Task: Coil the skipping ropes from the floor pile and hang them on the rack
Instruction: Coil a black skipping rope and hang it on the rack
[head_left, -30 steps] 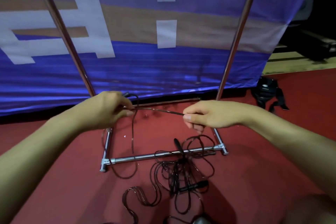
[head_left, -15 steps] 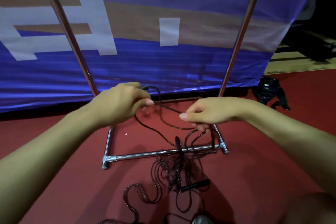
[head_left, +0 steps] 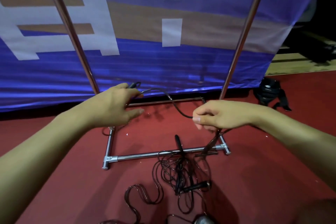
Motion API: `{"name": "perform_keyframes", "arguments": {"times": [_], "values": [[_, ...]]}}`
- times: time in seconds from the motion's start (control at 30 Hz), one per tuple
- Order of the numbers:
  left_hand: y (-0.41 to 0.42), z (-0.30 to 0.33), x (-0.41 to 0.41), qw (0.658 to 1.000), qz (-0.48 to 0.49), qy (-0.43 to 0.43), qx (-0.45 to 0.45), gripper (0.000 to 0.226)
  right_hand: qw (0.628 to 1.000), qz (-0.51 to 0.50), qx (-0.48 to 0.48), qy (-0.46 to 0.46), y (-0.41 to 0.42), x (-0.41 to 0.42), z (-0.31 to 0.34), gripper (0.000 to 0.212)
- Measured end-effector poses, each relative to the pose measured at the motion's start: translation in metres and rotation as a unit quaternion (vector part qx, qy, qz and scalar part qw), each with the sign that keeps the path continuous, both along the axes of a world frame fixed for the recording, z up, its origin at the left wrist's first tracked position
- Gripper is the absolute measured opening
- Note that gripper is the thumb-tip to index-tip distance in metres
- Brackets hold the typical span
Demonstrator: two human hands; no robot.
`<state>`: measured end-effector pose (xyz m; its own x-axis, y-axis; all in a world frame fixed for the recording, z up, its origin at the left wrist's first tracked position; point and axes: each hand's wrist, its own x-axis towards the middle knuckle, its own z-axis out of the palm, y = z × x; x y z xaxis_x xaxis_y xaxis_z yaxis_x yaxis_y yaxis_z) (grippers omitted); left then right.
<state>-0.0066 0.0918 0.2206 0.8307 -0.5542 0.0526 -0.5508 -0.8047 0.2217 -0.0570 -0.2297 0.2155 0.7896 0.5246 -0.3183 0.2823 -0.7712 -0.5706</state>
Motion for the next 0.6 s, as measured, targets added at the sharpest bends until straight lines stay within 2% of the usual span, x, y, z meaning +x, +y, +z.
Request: {"name": "perform_keyframes", "arguments": {"times": [0.1,0.2,0.3,0.37,0.47,0.53,0.6], "values": [[-0.004,0.006,-0.002,0.999,0.009,-0.028,0.034,0.048,1.0,0.01,0.025,-0.008,0.004,-0.004,0.005,0.03],[0.002,0.015,-0.001,0.999,0.02,-0.037,-0.006,0.05,0.999,0.019,0.045,-0.013,0.006,-0.006,0.009,0.029],[-0.017,0.019,-0.016,0.995,-0.051,0.016,-0.084,0.051,0.997,0.014,0.07,-0.019,0.014,-0.007,0.012,0.029],[-0.042,0.014,-0.032,0.99,-0.107,0.046,-0.079,0.045,0.994,0.008,0.105,-0.029,0.024,-0.007,0.014,0.03],[-0.059,0.007,-0.036,0.987,-0.142,0.015,-0.067,0.035,0.99,-0.001,0.136,-0.046,0.032,-0.006,0.017,0.032],[-0.049,0.01,-0.025,0.992,-0.116,-0.029,-0.047,0.044,0.993,-0.023,0.112,-0.003,0.028,-0.004,0.017,0.035],[-0.031,0.015,-0.014,0.996,-0.071,-0.05,-0.012,0.046,0.998,-0.035,0.034,0.047,0.017,0.001,0.012,0.042]]}}
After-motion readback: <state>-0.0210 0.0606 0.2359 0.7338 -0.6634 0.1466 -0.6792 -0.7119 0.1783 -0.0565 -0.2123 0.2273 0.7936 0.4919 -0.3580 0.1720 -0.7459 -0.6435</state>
